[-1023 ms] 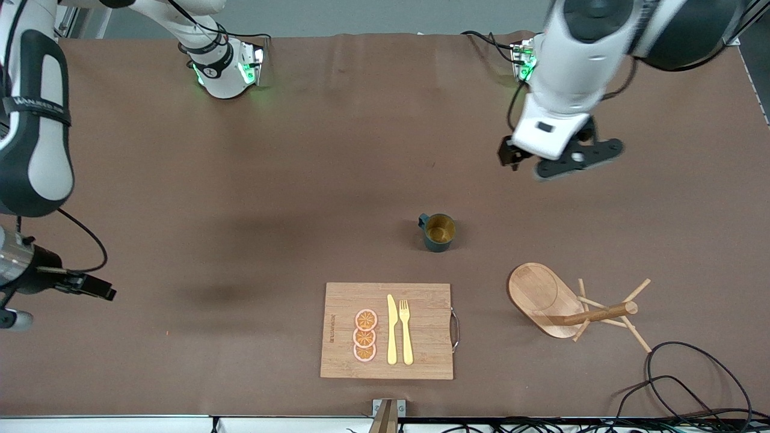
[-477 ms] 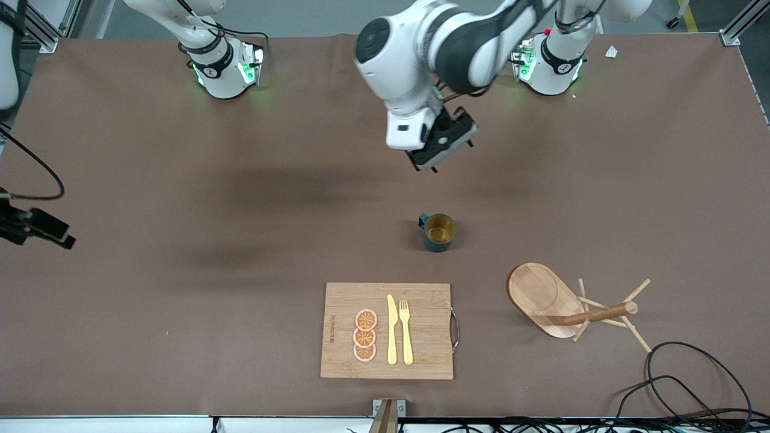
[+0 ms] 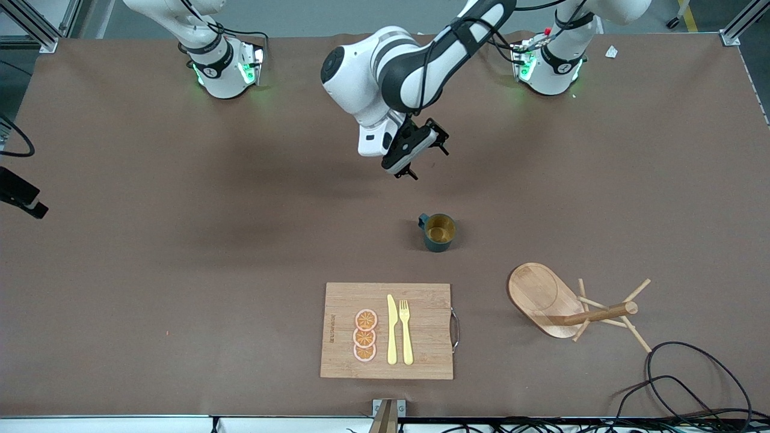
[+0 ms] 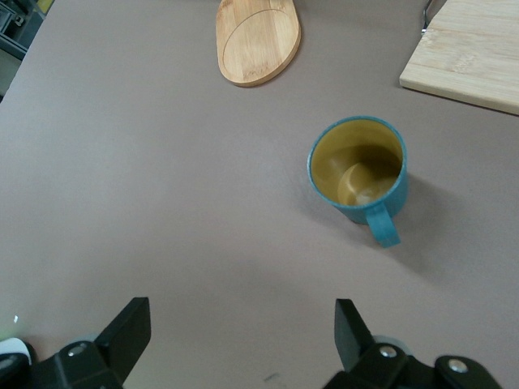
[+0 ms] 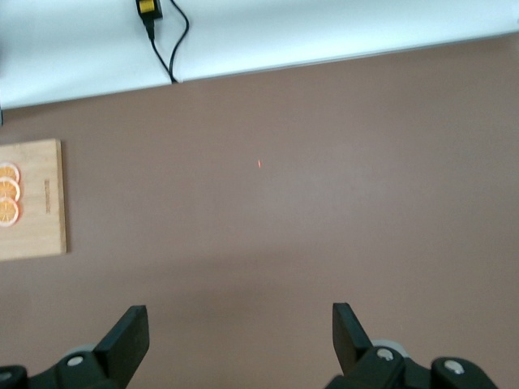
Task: Pass cup and hang on rack
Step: 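Retract the right gripper while the left gripper moves toward the mug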
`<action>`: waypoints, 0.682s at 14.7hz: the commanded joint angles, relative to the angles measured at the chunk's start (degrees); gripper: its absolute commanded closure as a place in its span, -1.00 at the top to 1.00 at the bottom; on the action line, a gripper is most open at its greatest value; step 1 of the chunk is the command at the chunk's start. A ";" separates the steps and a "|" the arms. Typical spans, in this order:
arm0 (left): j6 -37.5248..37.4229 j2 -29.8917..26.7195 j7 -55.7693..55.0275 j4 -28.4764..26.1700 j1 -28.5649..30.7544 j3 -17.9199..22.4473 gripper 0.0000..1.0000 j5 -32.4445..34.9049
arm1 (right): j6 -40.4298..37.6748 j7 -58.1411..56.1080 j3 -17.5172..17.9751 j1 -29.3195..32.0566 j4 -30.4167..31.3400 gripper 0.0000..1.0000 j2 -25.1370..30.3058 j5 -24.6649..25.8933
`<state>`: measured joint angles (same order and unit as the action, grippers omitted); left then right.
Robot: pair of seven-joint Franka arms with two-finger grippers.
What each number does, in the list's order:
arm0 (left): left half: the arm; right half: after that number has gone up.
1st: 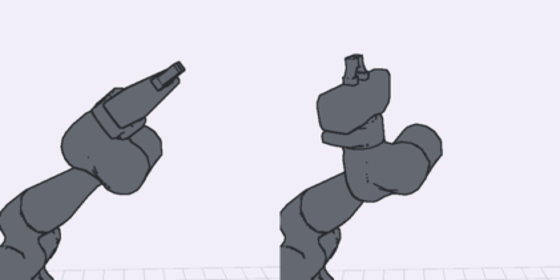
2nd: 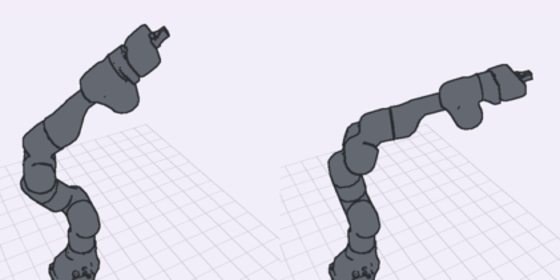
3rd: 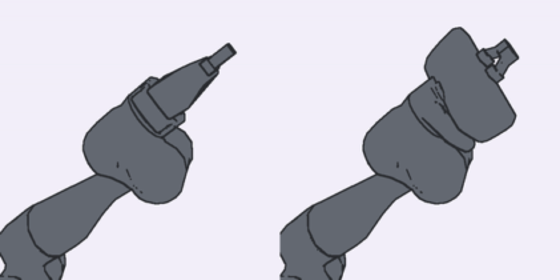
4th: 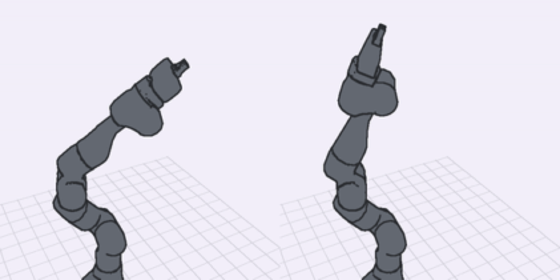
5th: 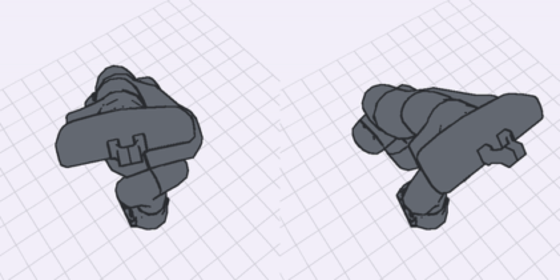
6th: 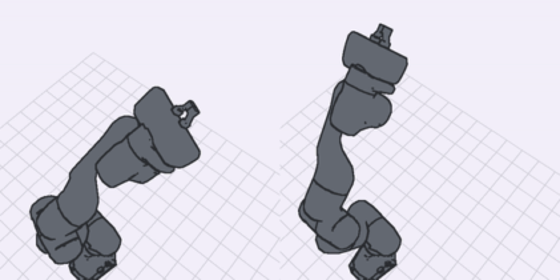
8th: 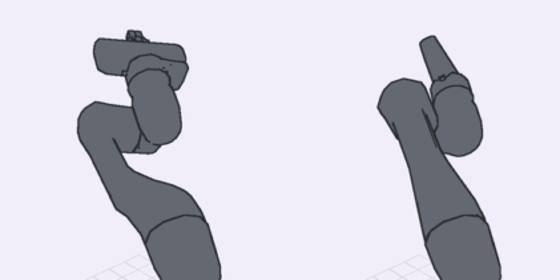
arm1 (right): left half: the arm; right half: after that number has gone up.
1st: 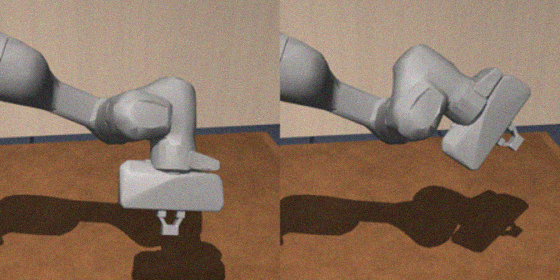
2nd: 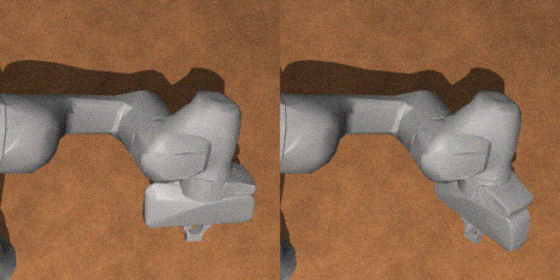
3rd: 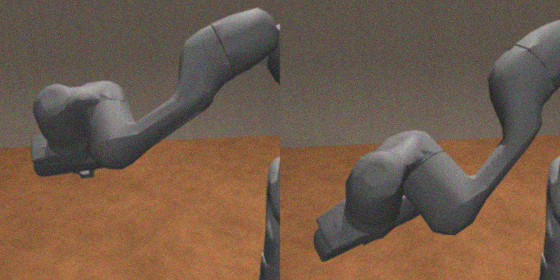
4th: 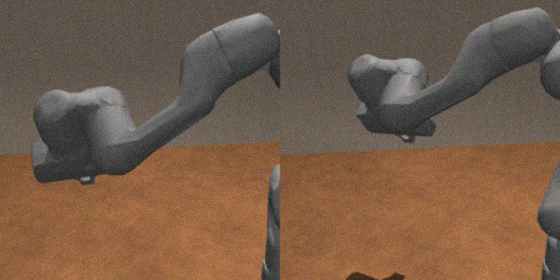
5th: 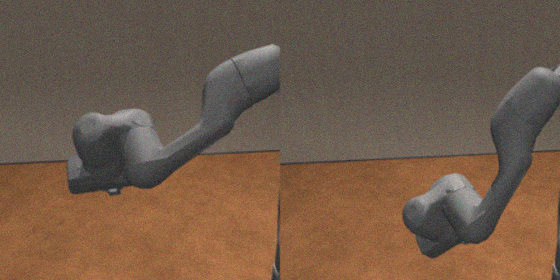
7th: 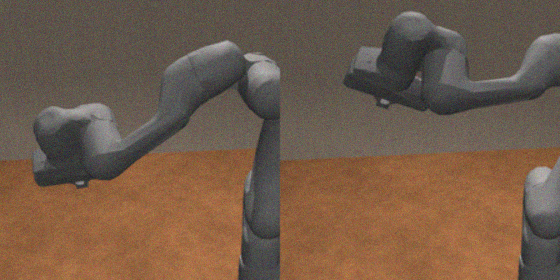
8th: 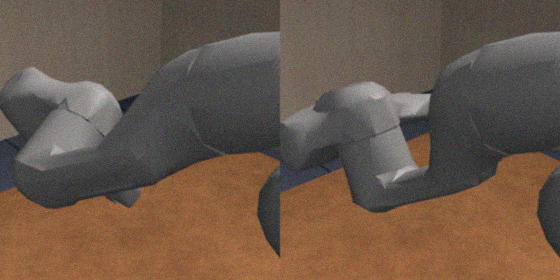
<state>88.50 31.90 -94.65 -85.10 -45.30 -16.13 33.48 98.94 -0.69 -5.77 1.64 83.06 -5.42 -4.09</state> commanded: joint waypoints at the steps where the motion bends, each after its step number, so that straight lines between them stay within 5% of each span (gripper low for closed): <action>1: -0.70 2.19 -4.64 1.70 -1.80 0.39 1.00 3.68 | -5.57 -0.19 -0.82 -0.76 -1.32 1.00 0.67 0.66; 4: -0.61 4.74 -10.45 1.43 -3.12 0.31 1.00 14.11 | -9.29 -0.19 -0.38 -1.03 -1.41 1.00 0.67 0.83; 10: -0.43 11.94 -19.22 1.70 -5.67 0.39 1.00 22.21 | -8.94 -0.37 -0.56 -0.94 -3.69 1.00 0.15 0.92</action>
<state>88.52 40.21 -109.68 -85.05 -49.06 -16.13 51.57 90.30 -0.69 -5.89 1.12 80.03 -5.34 -4.04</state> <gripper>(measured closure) 0.000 0.000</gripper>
